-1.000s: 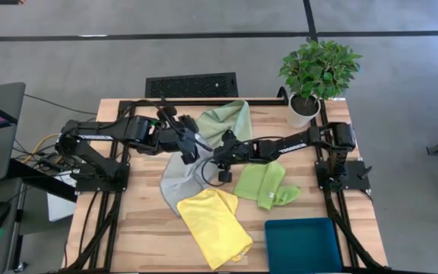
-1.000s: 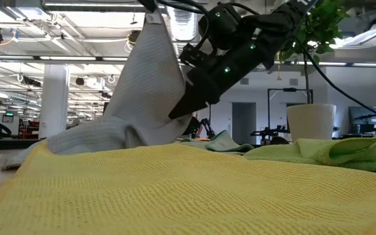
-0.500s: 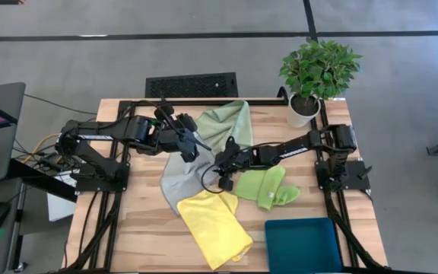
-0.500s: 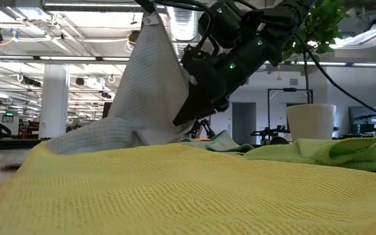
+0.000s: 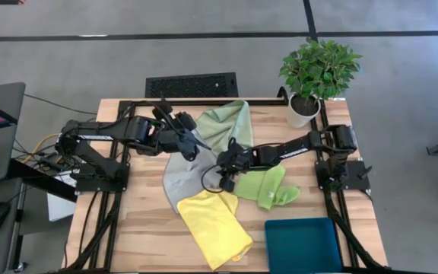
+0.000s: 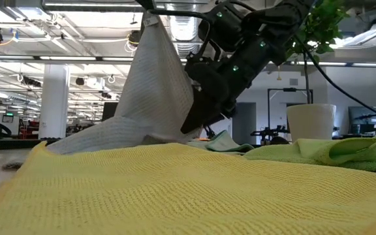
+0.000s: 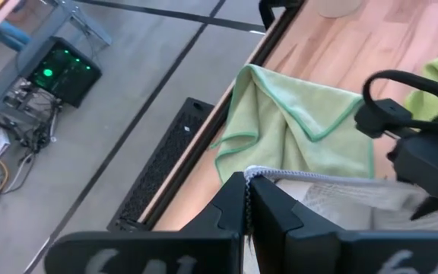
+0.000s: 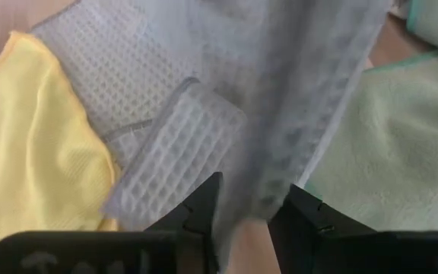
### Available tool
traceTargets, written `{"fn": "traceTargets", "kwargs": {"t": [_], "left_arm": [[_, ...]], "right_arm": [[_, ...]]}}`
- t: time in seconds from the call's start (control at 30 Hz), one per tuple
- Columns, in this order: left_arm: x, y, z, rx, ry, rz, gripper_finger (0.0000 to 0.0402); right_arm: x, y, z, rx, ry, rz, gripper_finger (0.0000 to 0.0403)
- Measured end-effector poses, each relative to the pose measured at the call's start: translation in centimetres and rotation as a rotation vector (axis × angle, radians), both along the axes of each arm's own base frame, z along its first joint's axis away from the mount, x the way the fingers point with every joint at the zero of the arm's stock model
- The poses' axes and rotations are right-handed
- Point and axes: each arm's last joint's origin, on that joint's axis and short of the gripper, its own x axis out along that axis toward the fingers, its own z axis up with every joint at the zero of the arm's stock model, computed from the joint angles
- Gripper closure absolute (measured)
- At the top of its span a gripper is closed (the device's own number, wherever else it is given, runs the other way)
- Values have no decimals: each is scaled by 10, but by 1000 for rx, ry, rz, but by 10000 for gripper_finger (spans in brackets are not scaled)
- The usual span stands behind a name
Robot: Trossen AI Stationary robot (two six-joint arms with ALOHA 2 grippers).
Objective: Fold microfiber towels
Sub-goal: Fold the gray towel
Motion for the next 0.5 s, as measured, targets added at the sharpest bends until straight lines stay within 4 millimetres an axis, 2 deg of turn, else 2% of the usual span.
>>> {"fn": "traceTargets", "kwargs": {"t": [0.27,0.5], "left_arm": [[-1,1,1,23,-2,14,401],[-1,1,1,25,-3,16,401]], "right_arm": [[-2,11,-2,20,26,10,286],[-6,13,-5,31,75,-3,286]]}}
